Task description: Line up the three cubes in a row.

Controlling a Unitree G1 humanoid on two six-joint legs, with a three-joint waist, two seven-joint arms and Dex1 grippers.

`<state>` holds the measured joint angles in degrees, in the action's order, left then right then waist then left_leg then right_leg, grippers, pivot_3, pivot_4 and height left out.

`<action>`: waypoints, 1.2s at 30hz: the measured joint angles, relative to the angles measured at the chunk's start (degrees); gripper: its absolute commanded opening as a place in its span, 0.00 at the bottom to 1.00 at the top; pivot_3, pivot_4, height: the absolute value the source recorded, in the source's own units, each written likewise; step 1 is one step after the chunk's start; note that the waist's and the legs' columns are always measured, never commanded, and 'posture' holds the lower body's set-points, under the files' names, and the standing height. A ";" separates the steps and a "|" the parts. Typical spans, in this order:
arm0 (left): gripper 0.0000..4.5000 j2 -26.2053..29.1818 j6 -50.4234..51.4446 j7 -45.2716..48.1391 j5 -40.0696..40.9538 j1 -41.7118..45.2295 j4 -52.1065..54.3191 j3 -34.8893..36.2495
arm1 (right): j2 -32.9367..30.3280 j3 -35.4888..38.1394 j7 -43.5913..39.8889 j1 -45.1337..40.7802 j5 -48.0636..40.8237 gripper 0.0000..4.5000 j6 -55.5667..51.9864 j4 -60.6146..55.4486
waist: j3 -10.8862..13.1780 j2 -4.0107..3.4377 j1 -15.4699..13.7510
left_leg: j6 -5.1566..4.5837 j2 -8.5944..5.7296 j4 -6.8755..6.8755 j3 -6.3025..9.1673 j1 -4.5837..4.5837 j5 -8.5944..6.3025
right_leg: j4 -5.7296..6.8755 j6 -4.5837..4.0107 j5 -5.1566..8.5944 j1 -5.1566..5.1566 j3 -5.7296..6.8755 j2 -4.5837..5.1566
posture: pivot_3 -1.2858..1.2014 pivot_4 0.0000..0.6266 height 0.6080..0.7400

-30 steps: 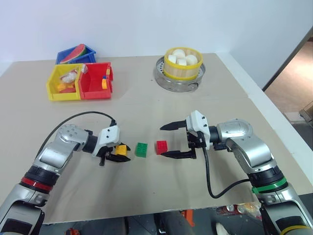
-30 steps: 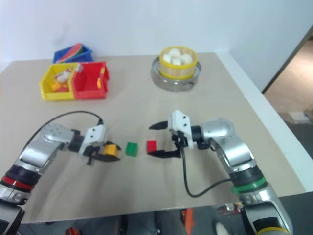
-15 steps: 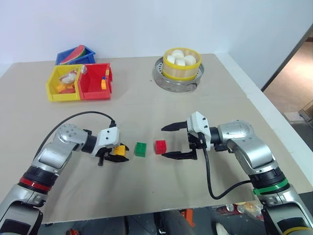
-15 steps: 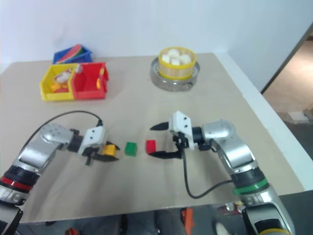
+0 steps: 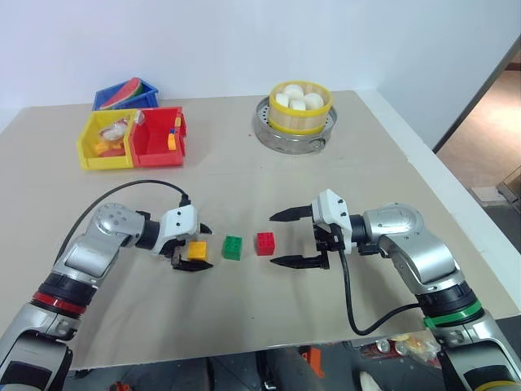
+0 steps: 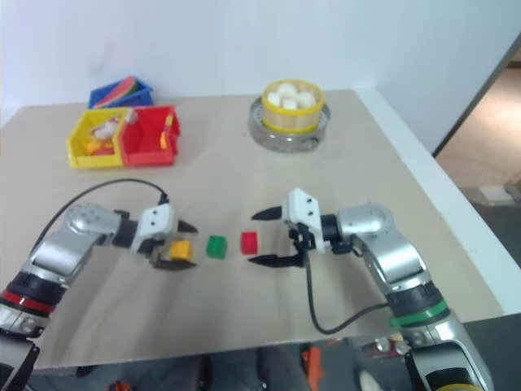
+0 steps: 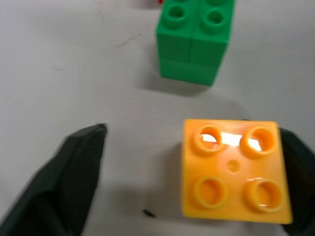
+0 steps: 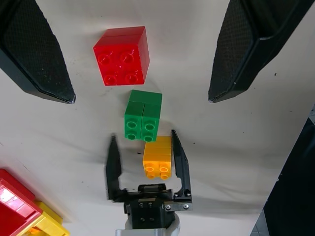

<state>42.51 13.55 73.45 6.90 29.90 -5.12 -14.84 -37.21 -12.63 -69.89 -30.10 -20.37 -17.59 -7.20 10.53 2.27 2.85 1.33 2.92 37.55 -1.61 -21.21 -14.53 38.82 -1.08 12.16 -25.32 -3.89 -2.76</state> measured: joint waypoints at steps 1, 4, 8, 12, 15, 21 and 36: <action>0.99 0.02 0.31 0.10 0.00 -0.05 0.29 -0.03 | -0.01 0.00 0.00 0.00 0.00 1.00 0.00 0.00 | 0.00 0.00 0.00 | 0.00 0.00 0.00 0.00 -0.02 0.00 | -0.01 0.00 0.01 -0.01 0.00 0.01 | 0.52 0.24 1.00; 0.99 1.00 2.68 0.18 0.60 -0.62 2.48 0.08 | -0.03 0.00 0.02 0.00 0.00 1.00 0.01 -0.02 | 0.00 0.00 0.05 | 0.01 0.00 0.00 -0.01 -0.06 -0.01 | -0.01 0.00 0.04 -0.03 -0.01 0.01 | 0.52 0.24 1.00; 0.99 3.16 7.61 1.43 3.42 -2.95 7.03 1.12 | -0.05 0.02 0.08 -0.04 -0.08 1.00 -0.06 -0.02 | 0.05 0.08 0.09 | 0.01 0.01 -0.01 0.03 -0.13 -0.01 | -0.01 -0.02 0.07 -0.08 0.04 0.01 | 0.52 0.24 1.00; 0.99 7.52 14.31 2.02 7.85 -4.43 13.02 5.25 | 1.48 2.11 2.61 -1.05 -3.48 1.00 -5.07 -1.06 | 0.10 0.15 0.12 | 0.01 0.03 0.00 0.03 -0.13 -0.01 | 0.02 -0.02 0.07 -0.11 0.06 0.02 | 0.52 0.24 1.00; 0.99 8.12 20.32 0.02 12.62 -4.13 16.92 10.46 | 3.20 4.89 6.15 -3.41 -6.47 1.00 -8.80 -2.37 | 0.09 0.15 0.04 | 0.03 0.01 0.00 0.06 -0.11 0.00 | 0.04 -0.02 0.07 -0.08 0.13 0.05 | 0.52 0.24 1.00; 0.99 2.68 24.41 -12.03 16.80 -4.71 18.21 20.15 | 5.70 6.52 13.85 -3.28 -2.49 1.00 -5.64 -0.96 | 0.08 0.13 -0.07 | 0.04 -0.01 -0.02 0.01 -0.10 0.00 | 0.00 -0.02 0.08 -0.07 0.06 0.10 | 0.52 0.24 1.00; 0.99 -11.01 9.31 -38.24 11.45 -34.06 25.13 37.52 | 8.19 13.63 31.17 12.25 1.67 1.00 -5.76 -9.58 | 0.02 0.26 -0.24 | 0.24 -0.06 -0.03 -0.02 -0.09 -0.06 | -0.02 0.05 0.15 -0.04 0.00 0.28 | 0.52 0.24 1.00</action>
<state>31.50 22.87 35.21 18.35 -4.17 20.01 22.68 -29.02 1.00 -38.72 -17.85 -18.69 -23.35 -16.78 10.55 2.53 2.61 1.57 2.86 37.52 -1.63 -21.30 -14.59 38.80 -1.03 12.31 -25.37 -3.89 -2.48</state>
